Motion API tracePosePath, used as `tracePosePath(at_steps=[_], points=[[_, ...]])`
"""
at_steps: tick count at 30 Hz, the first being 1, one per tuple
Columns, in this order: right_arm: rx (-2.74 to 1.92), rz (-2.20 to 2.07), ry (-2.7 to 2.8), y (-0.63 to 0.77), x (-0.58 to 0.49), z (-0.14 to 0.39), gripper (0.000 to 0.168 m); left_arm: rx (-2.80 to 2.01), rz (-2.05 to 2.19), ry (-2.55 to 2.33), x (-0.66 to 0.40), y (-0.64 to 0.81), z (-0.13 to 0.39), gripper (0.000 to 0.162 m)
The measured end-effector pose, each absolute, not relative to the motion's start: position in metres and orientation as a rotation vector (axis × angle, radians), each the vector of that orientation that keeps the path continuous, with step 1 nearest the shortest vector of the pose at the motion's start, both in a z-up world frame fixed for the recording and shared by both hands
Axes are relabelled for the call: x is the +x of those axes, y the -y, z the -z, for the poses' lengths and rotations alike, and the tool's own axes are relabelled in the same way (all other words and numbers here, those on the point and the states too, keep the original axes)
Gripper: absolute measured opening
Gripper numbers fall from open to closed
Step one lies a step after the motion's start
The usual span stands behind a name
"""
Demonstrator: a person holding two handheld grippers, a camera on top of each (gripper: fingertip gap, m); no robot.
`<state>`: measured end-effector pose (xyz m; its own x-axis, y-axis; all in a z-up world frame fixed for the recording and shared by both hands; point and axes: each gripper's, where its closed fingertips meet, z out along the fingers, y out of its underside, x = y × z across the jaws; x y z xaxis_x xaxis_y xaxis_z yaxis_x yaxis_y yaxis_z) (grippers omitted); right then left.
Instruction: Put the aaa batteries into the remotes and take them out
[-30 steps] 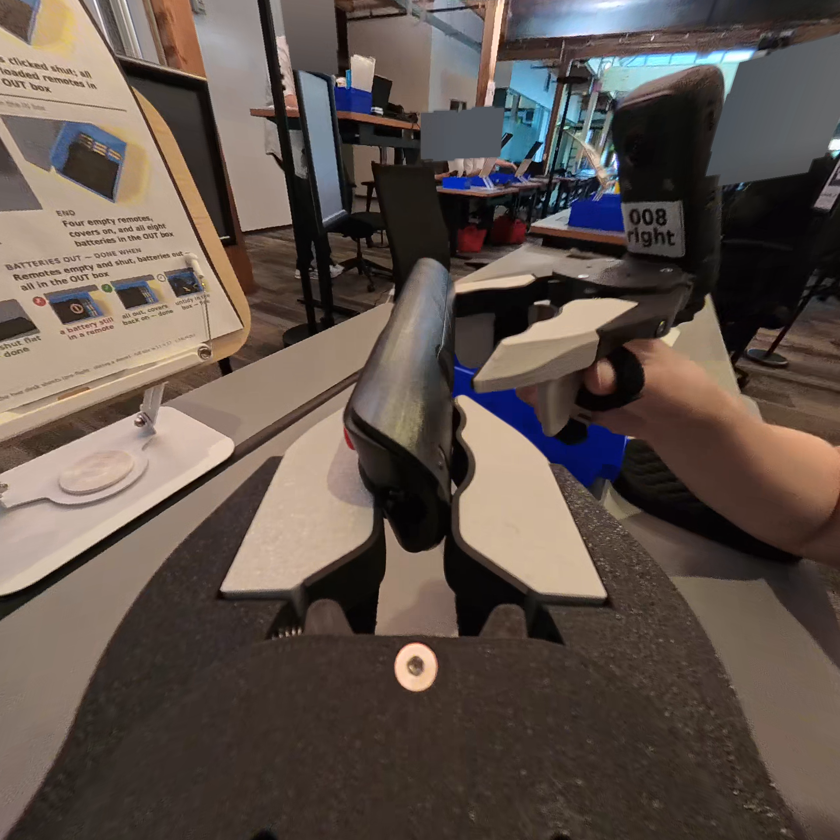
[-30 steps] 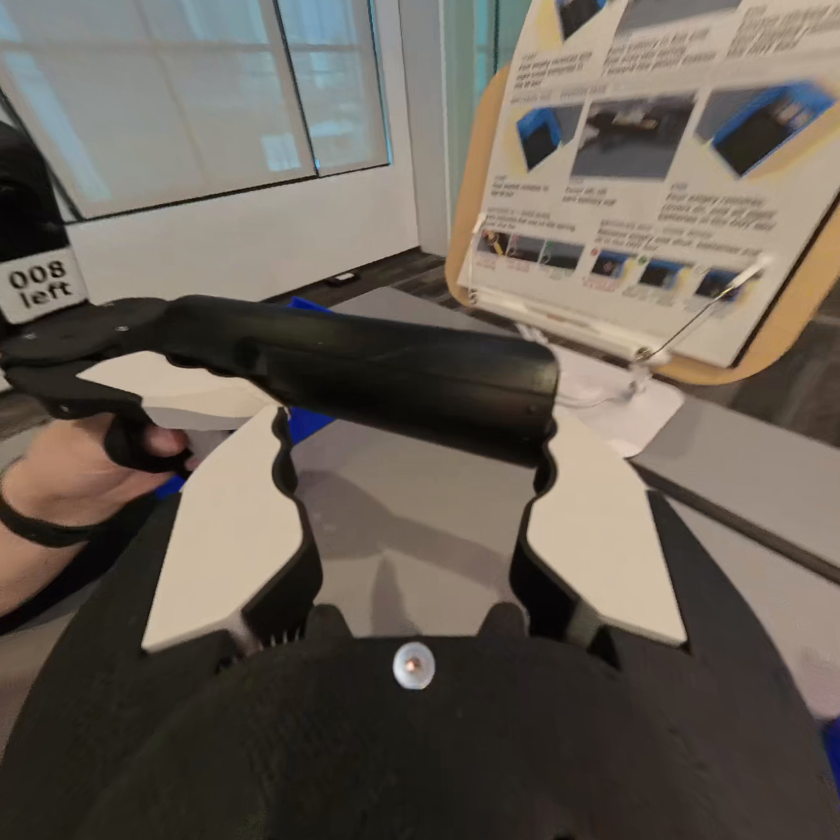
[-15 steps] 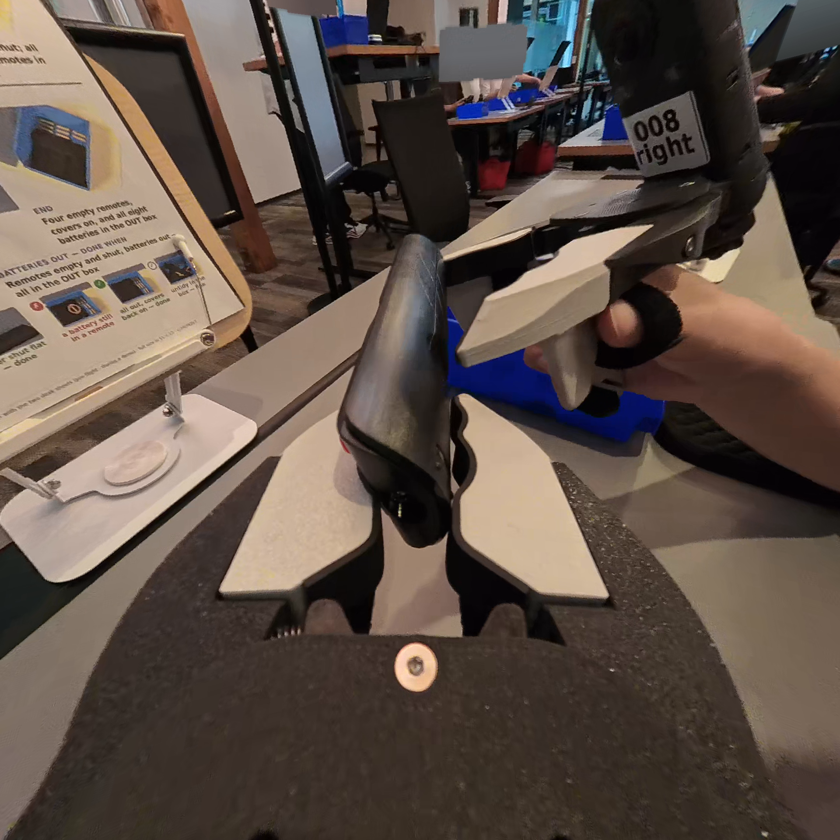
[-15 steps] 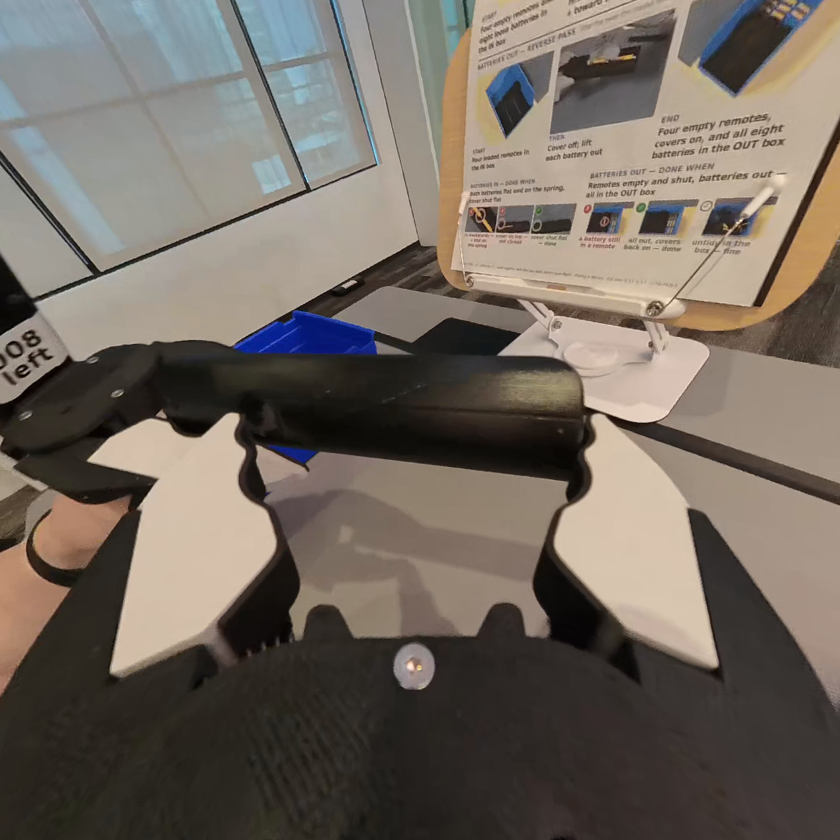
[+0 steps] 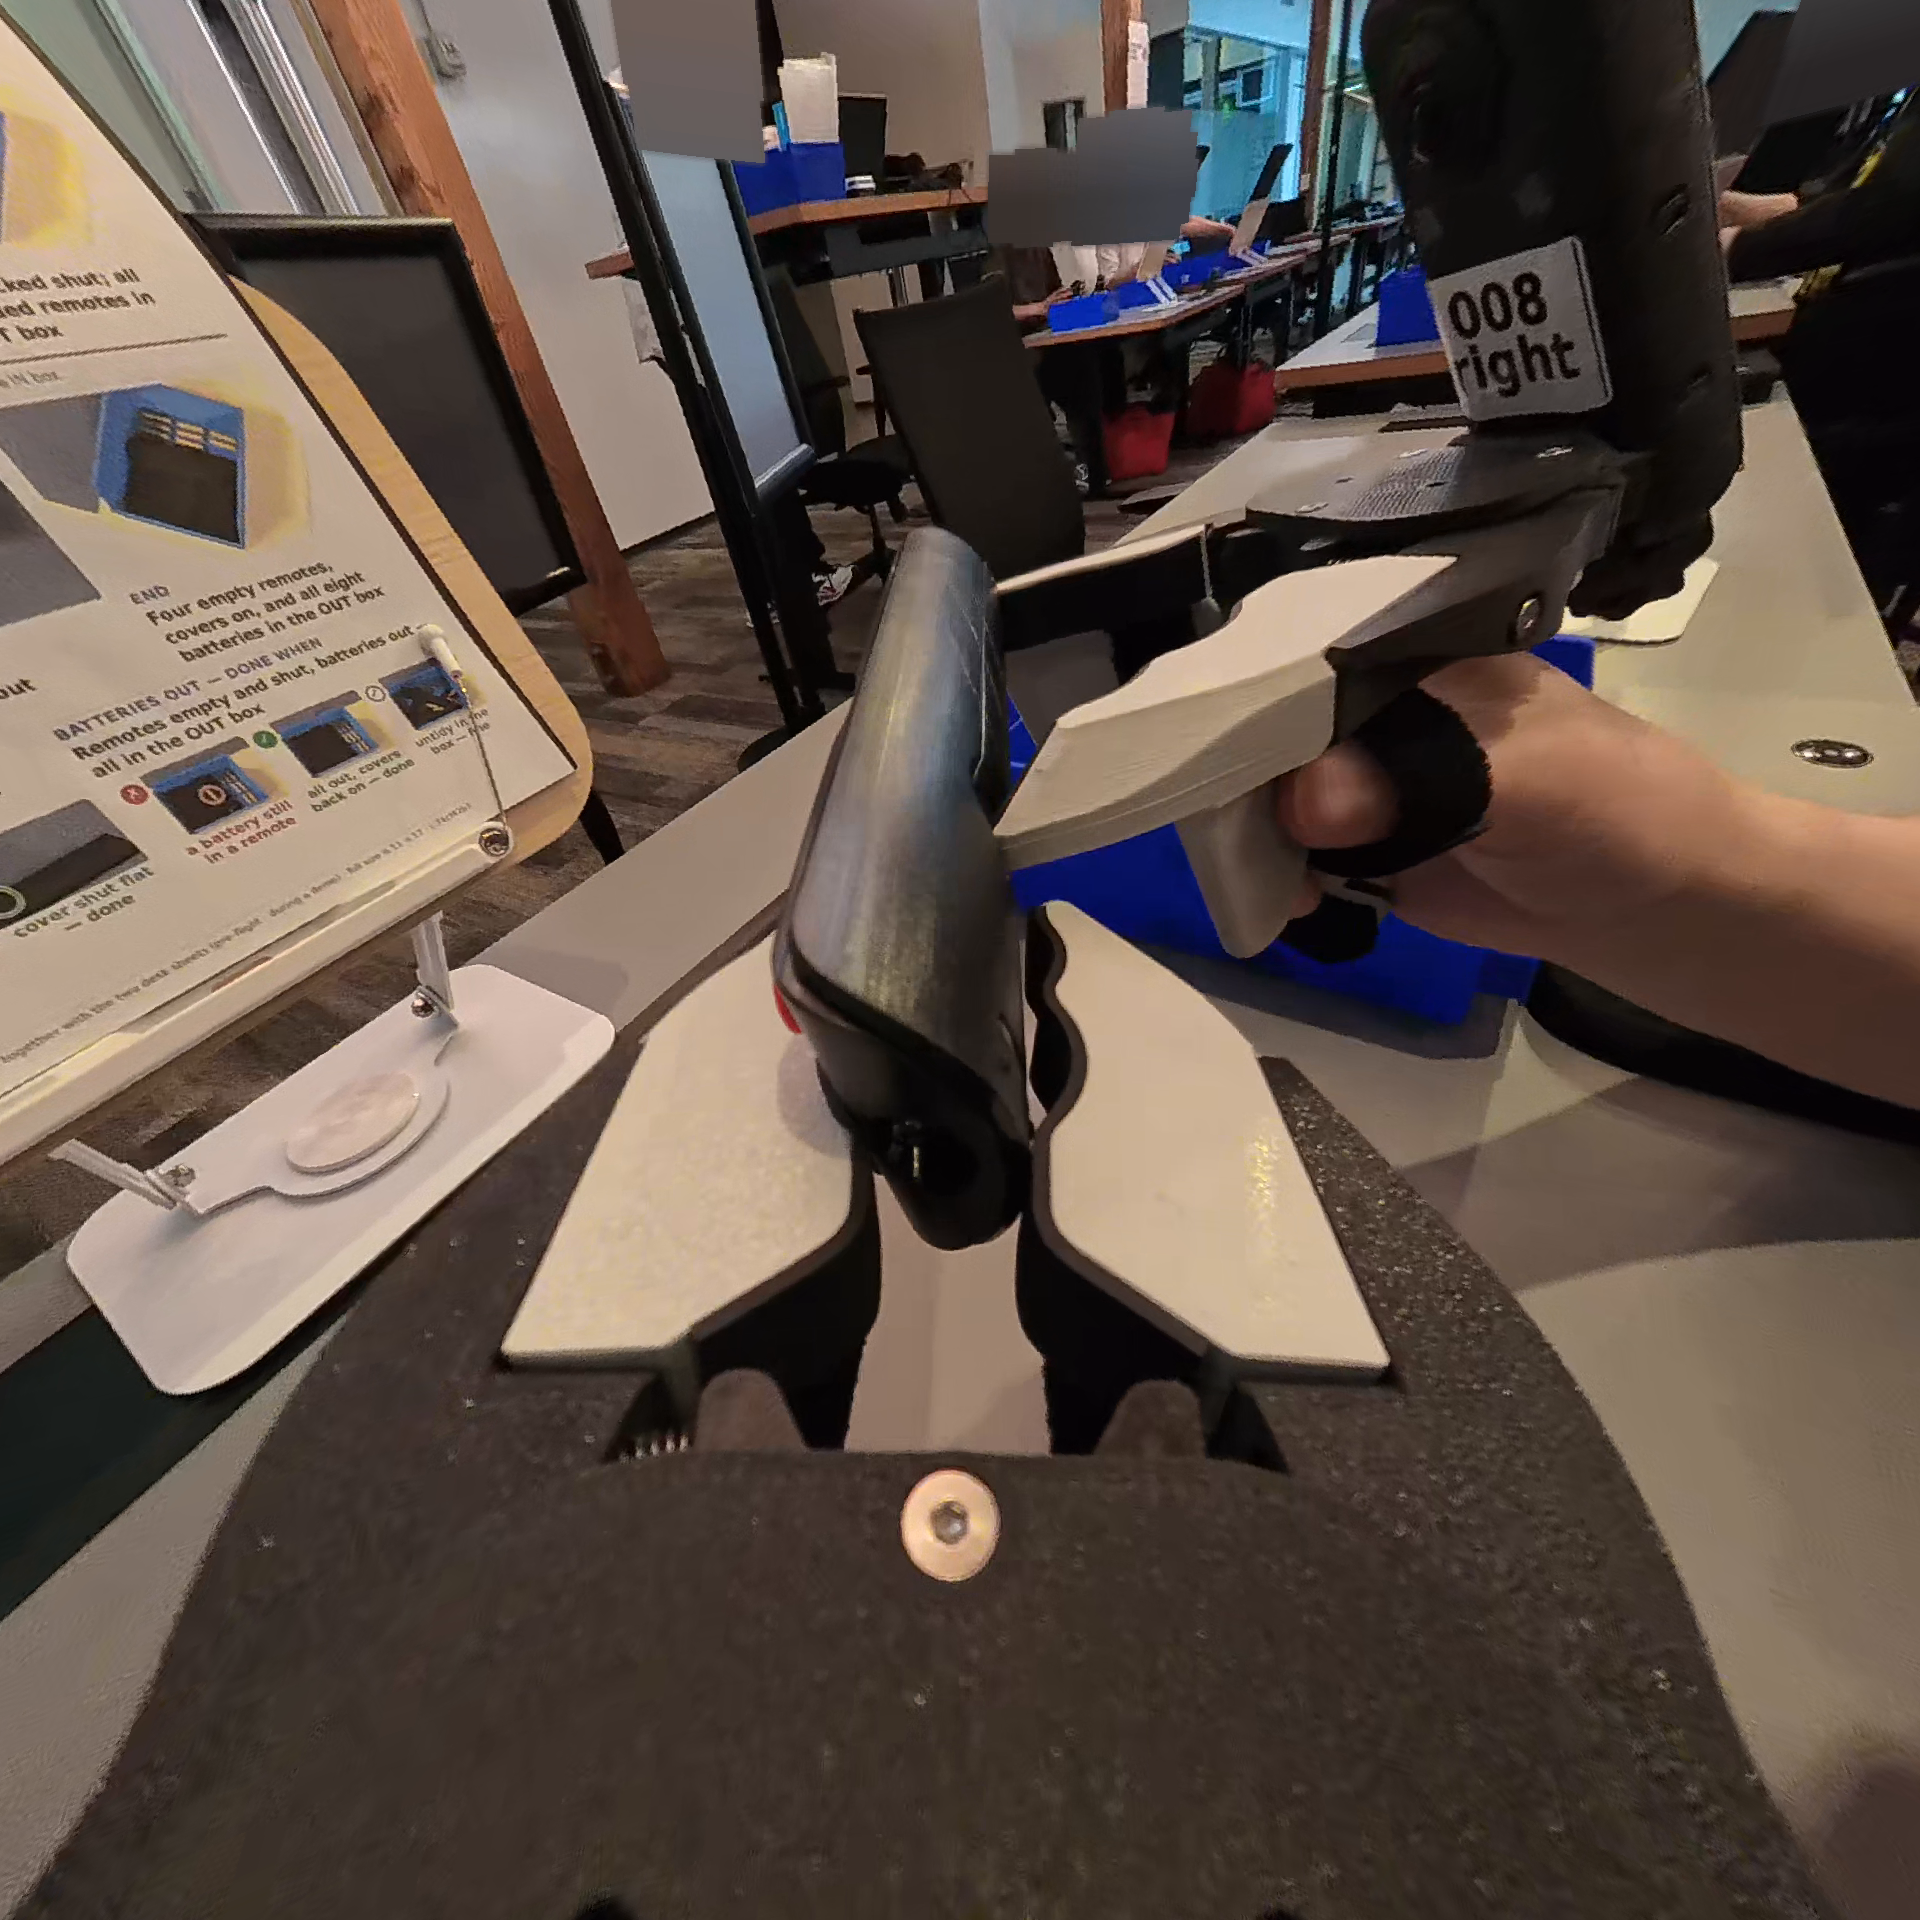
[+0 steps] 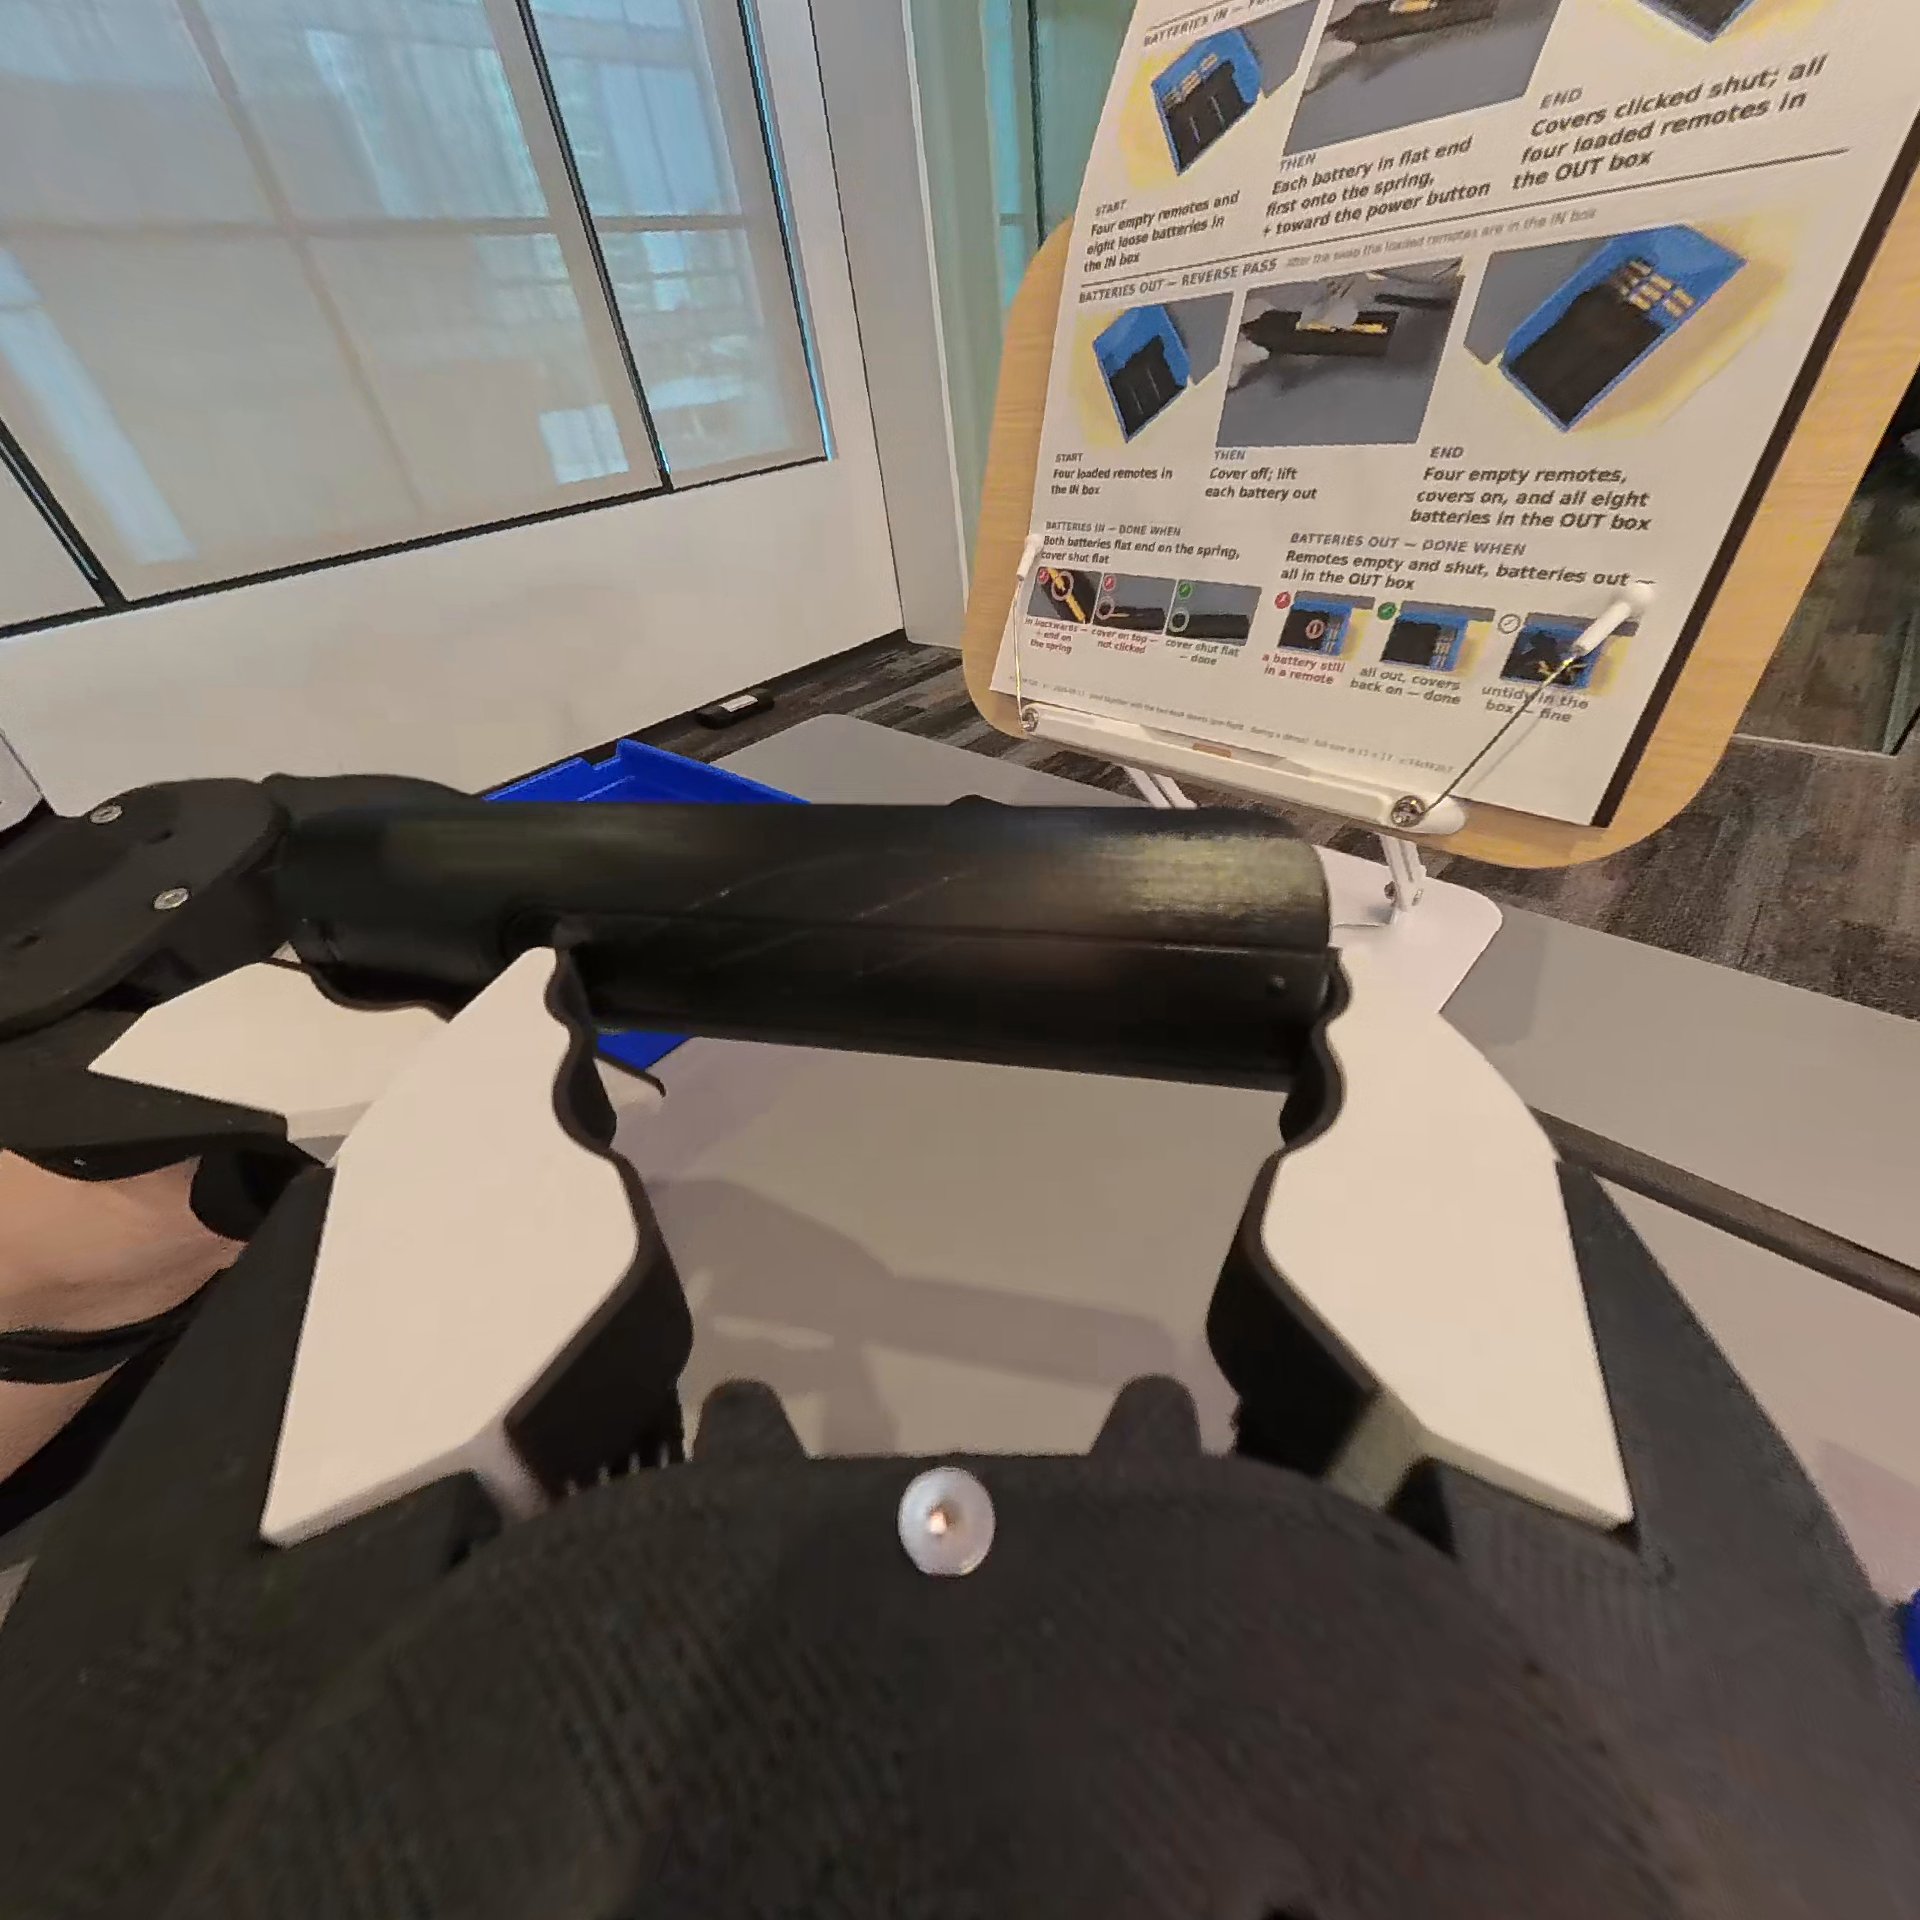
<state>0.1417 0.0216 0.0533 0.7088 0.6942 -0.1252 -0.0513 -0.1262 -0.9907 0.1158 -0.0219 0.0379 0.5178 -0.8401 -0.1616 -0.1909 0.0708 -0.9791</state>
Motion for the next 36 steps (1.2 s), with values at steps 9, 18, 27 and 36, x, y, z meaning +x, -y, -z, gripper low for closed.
tracePosePath(at_steps=[9,18,27,36], points=[[-1.524,-0.674,0.561,-0.019,0.143,-0.060,0.128,-1.426,0.663,-0.885,0.119,0.025,-0.042,0.027],[-1.515,-0.703,0.588,-0.018,0.142,-0.060,0.128,-1.424,0.613,-0.876,0.119,0.025,-0.042,0.026],[-1.510,-0.700,0.619,-0.017,0.143,-0.063,0.126,-1.407,0.598,-0.872,0.120,0.027,-0.043,0.026],[-1.510,-0.714,0.633,-0.016,0.145,-0.064,0.123,-1.405,0.584,-0.878,0.121,0.028,-0.042,0.027]])
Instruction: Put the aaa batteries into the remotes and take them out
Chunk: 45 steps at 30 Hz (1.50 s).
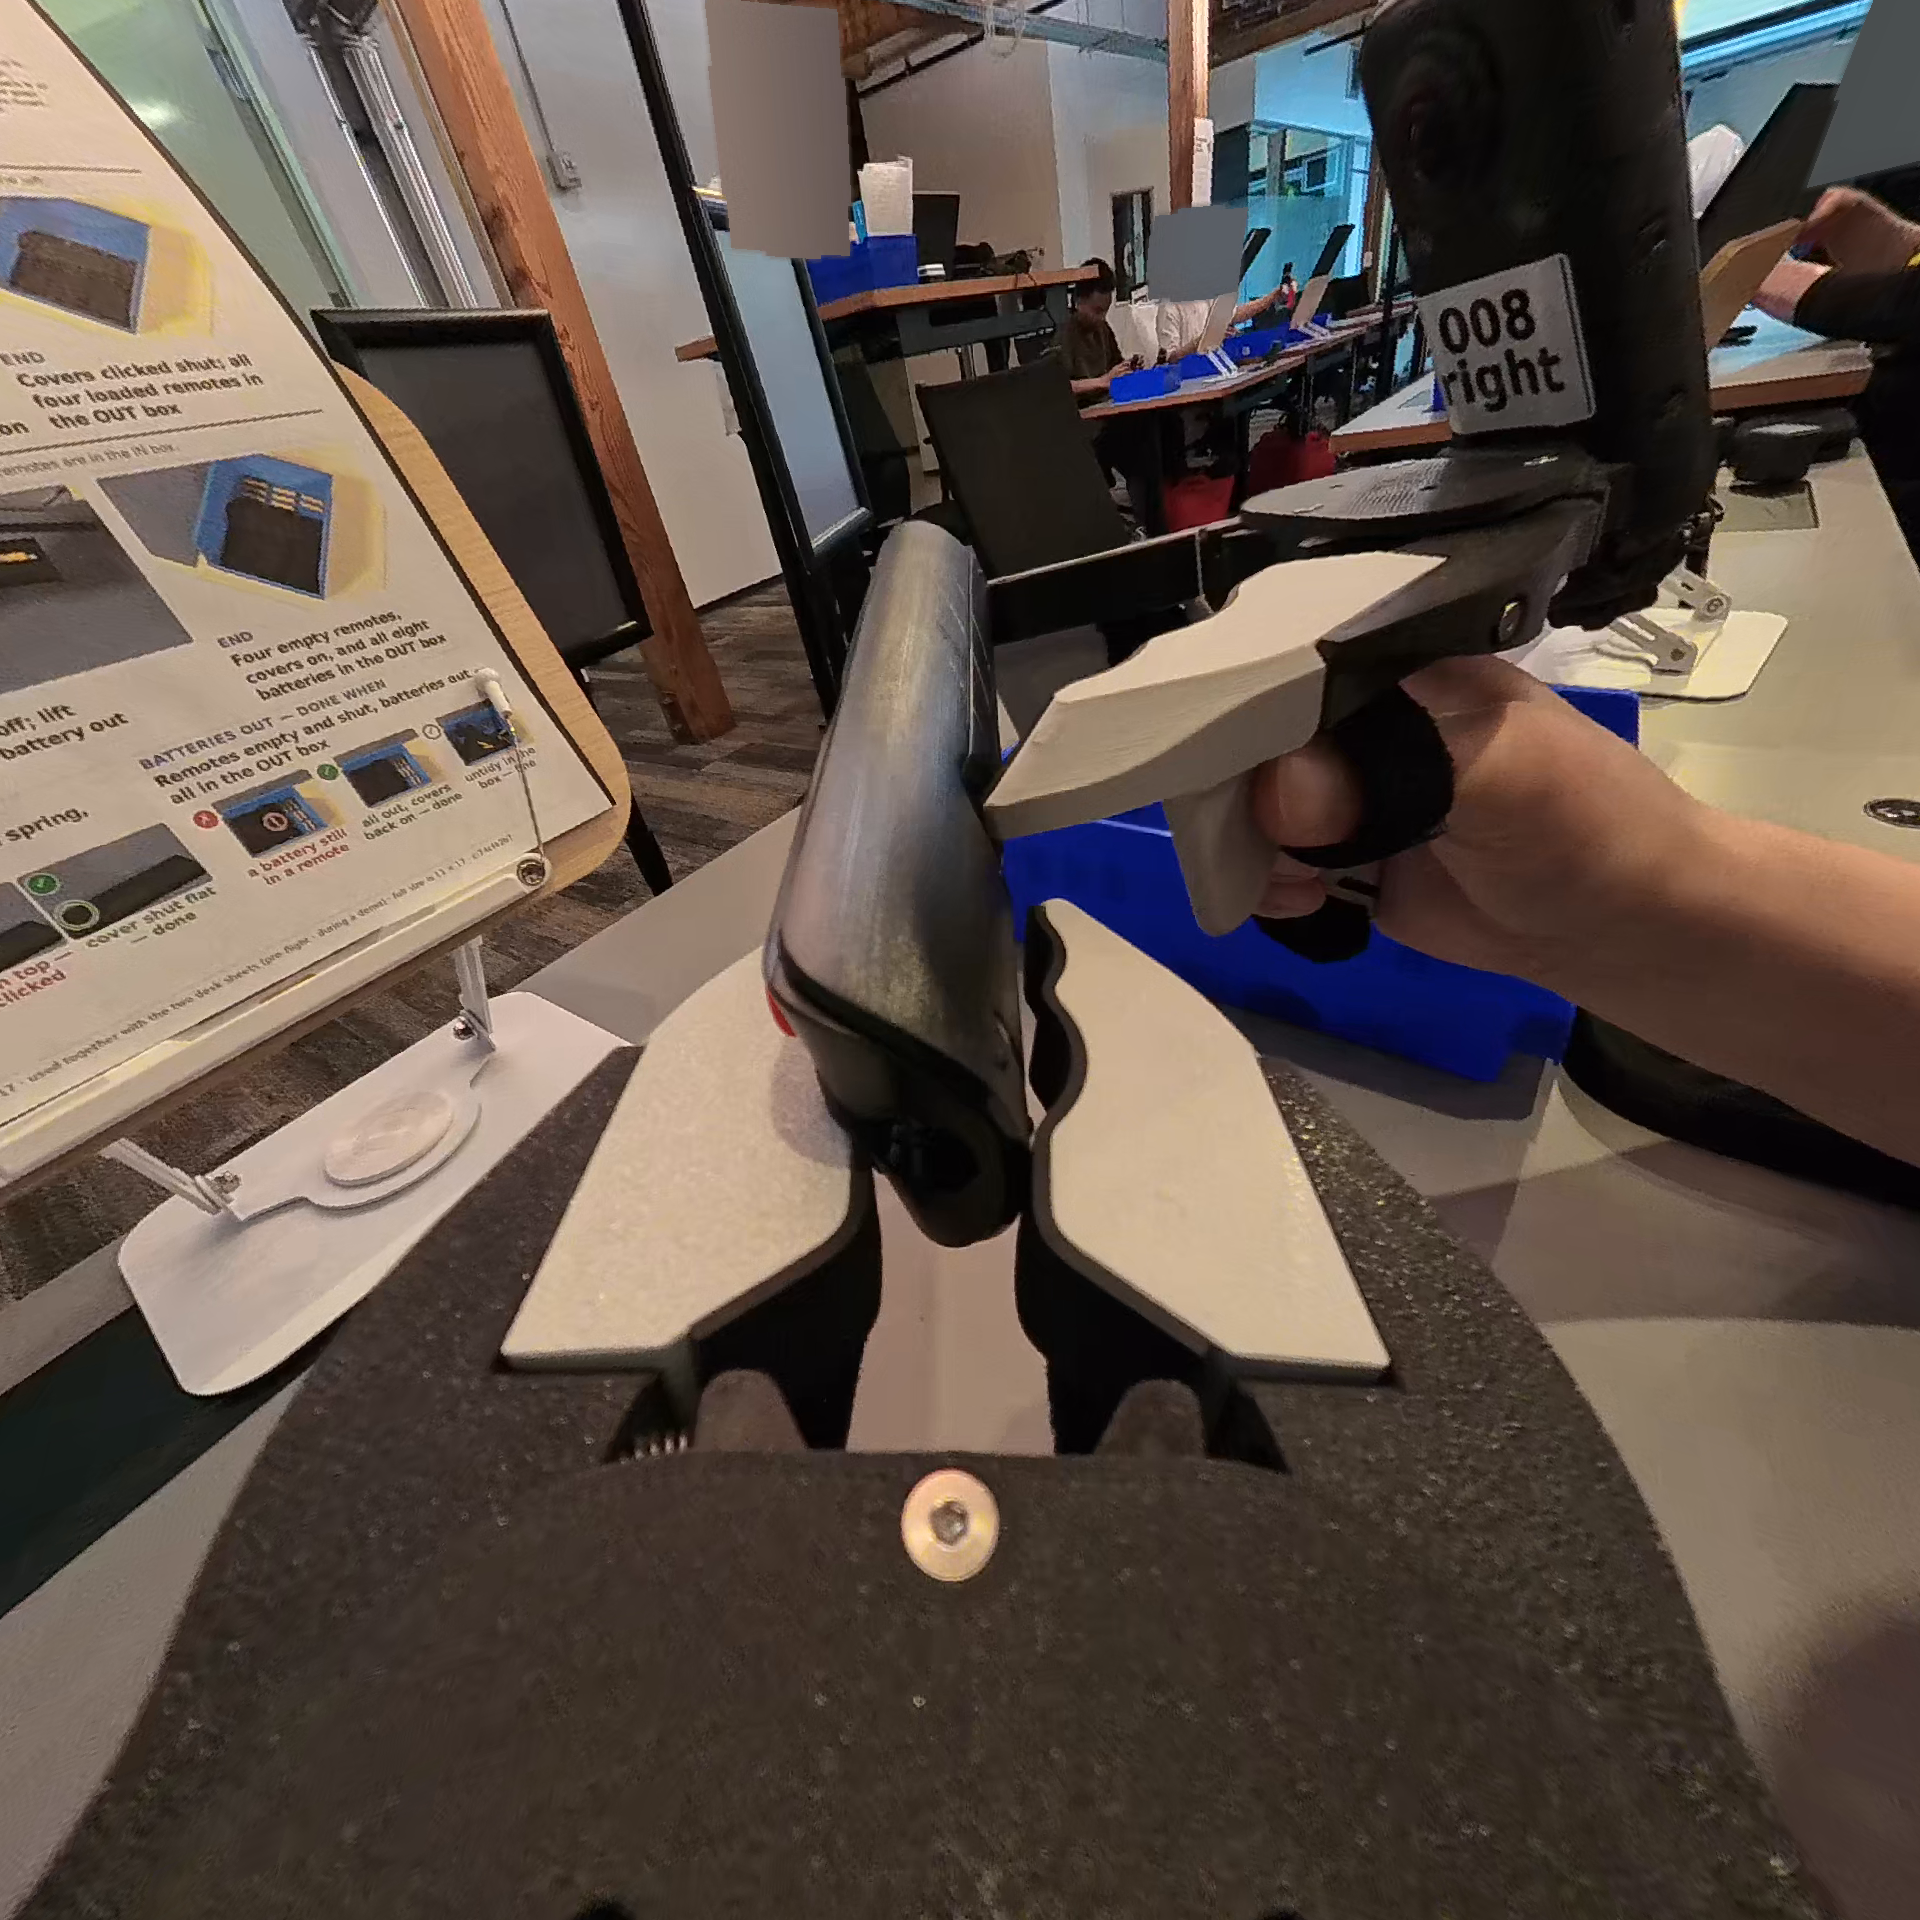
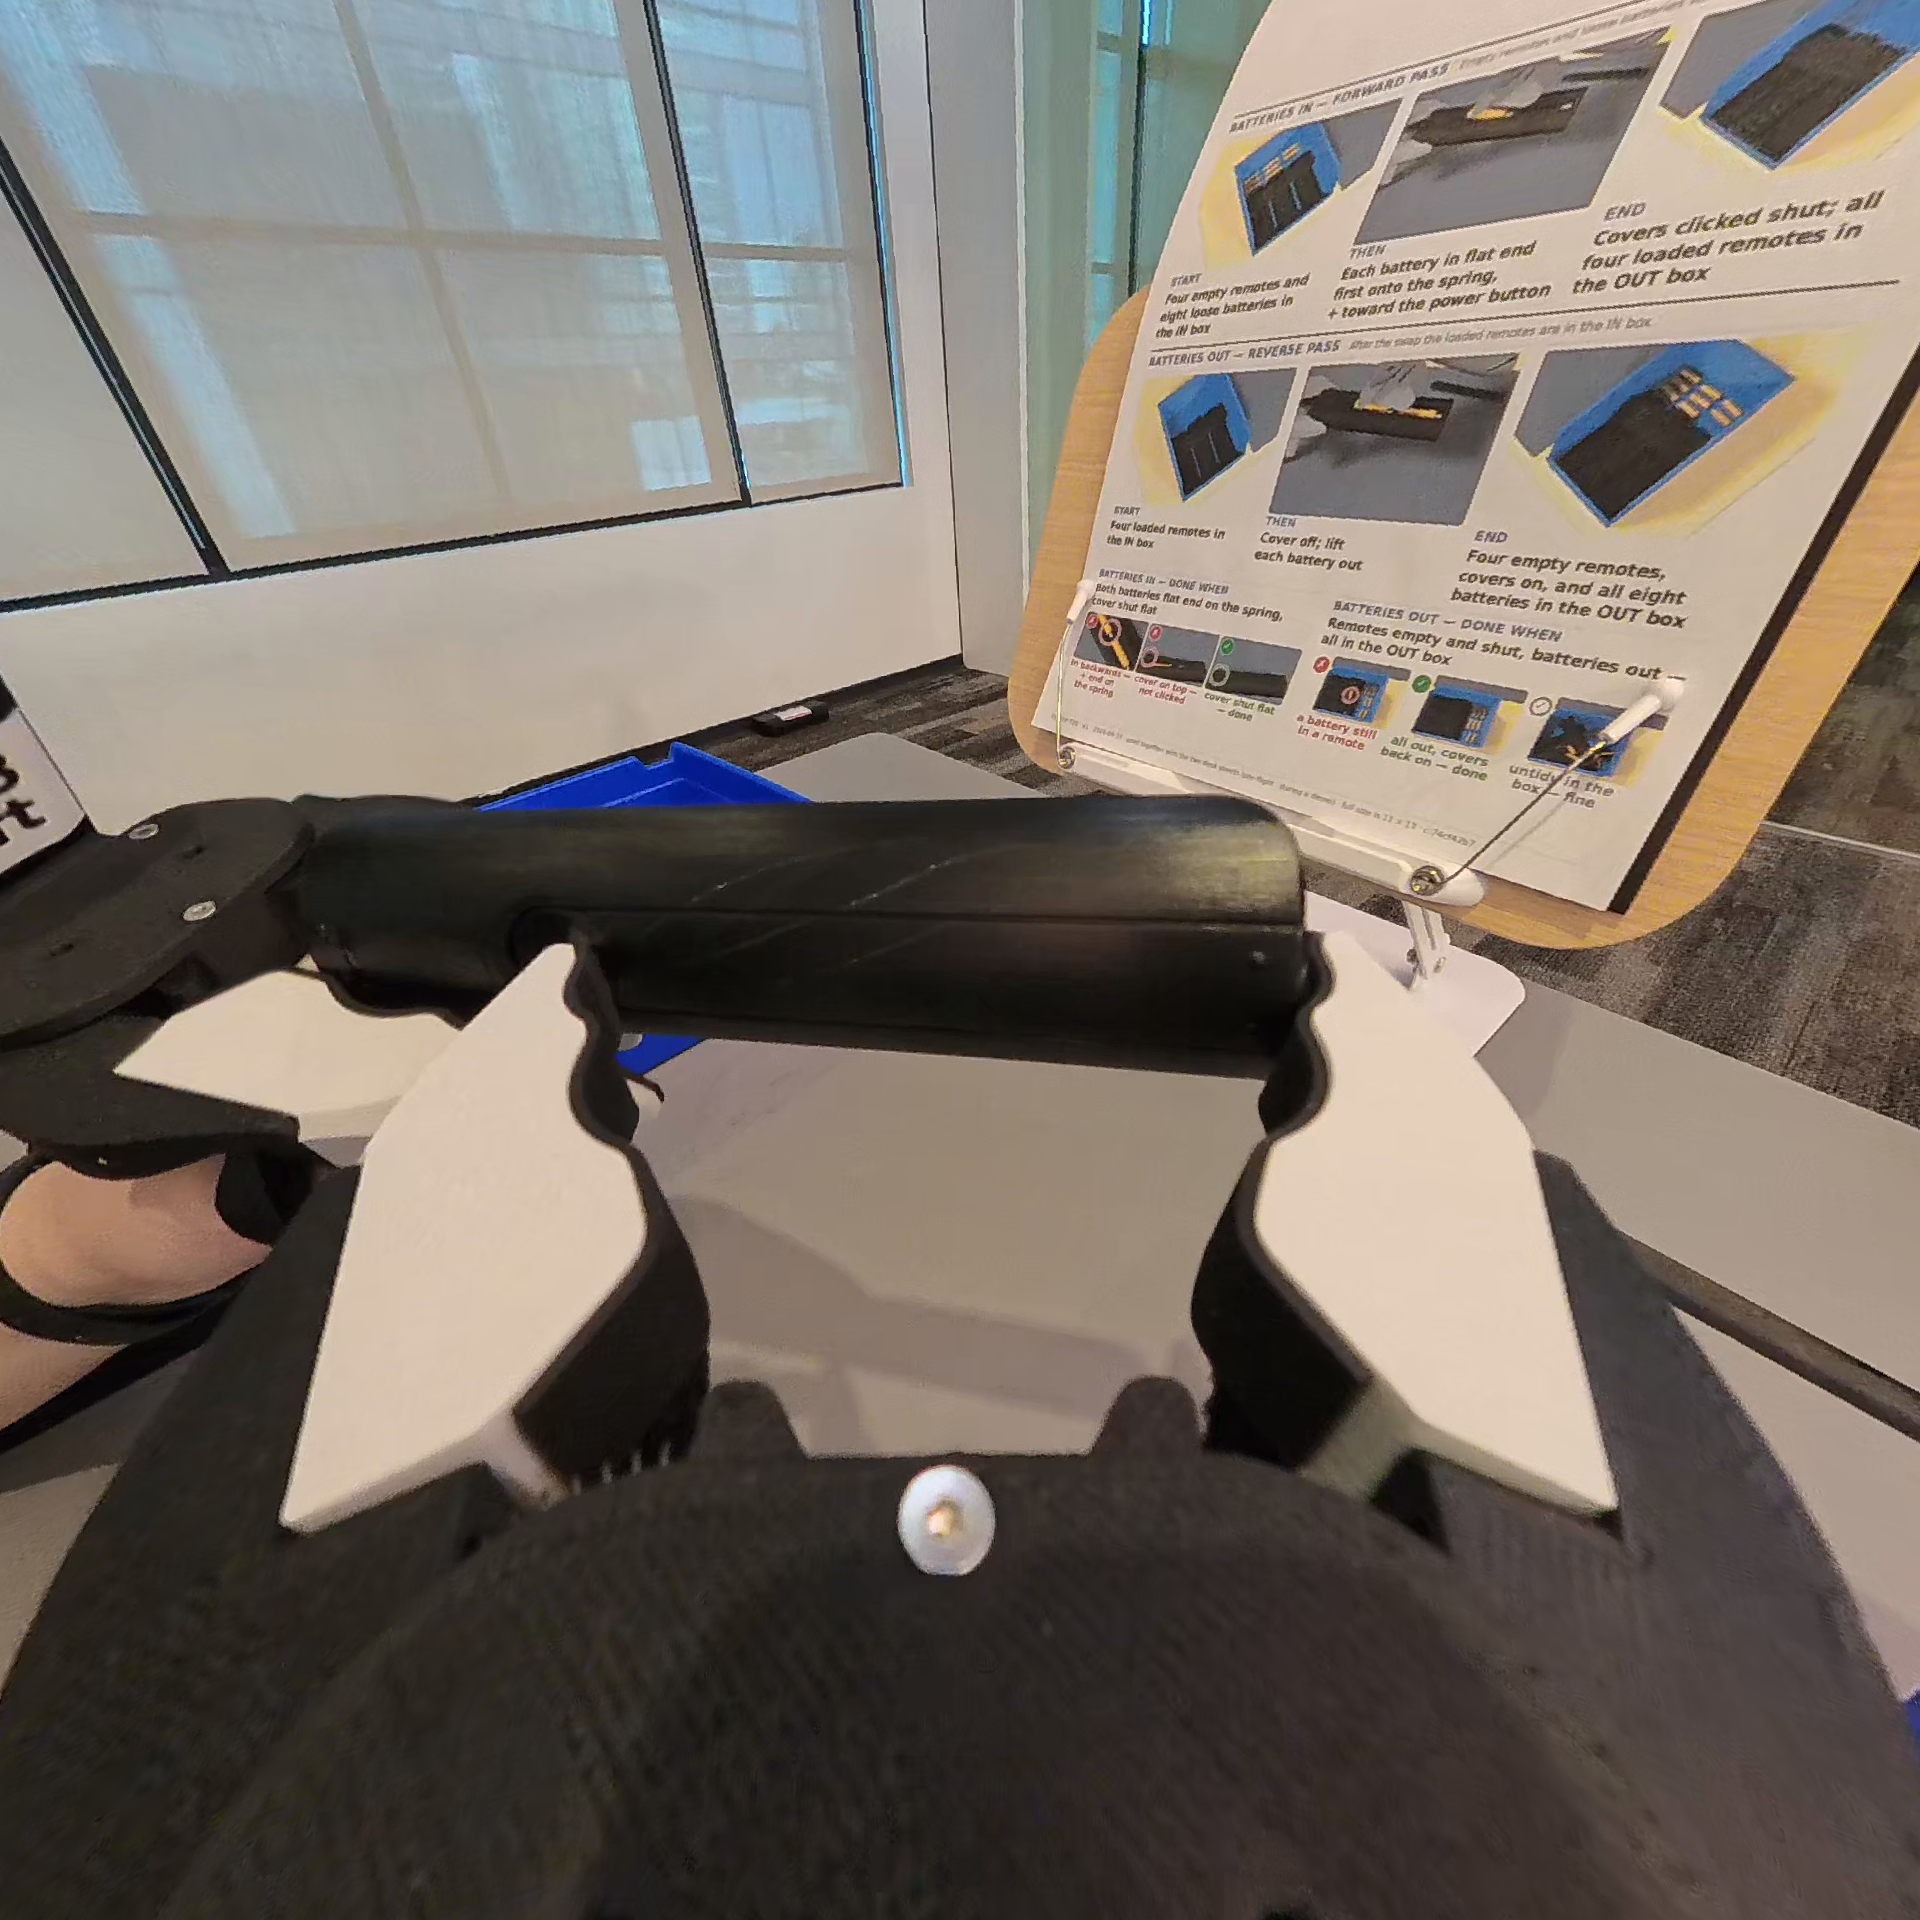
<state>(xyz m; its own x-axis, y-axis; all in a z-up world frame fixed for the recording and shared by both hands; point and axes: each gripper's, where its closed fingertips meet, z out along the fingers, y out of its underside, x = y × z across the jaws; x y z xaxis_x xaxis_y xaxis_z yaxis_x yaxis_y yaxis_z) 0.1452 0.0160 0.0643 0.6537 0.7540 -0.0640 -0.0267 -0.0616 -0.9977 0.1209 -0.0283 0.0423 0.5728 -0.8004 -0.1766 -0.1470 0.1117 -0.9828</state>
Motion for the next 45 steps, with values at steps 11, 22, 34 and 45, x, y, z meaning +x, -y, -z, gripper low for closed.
tracePosePath(at_steps=[11,22,34,45], points=[[-1.497,-0.724,0.667,-0.014,0.146,-0.068,0.121,-1.391,0.555,-0.896,0.122,0.030,-0.043,0.028],[-1.481,-0.764,0.686,-0.015,0.146,-0.067,0.117,-1.398,0.538,-0.908,0.122,0.029,-0.043,0.028],[-1.253,-0.891,0.446,-0.021,0.209,-0.104,0.000,-1.374,0.554,-1.037,0.144,0.051,-0.035,0.030],[-1.351,-0.901,0.521,-0.020,0.186,-0.099,0.015,-1.414,0.807,-0.859,0.131,0.040,-0.050,0.023]])
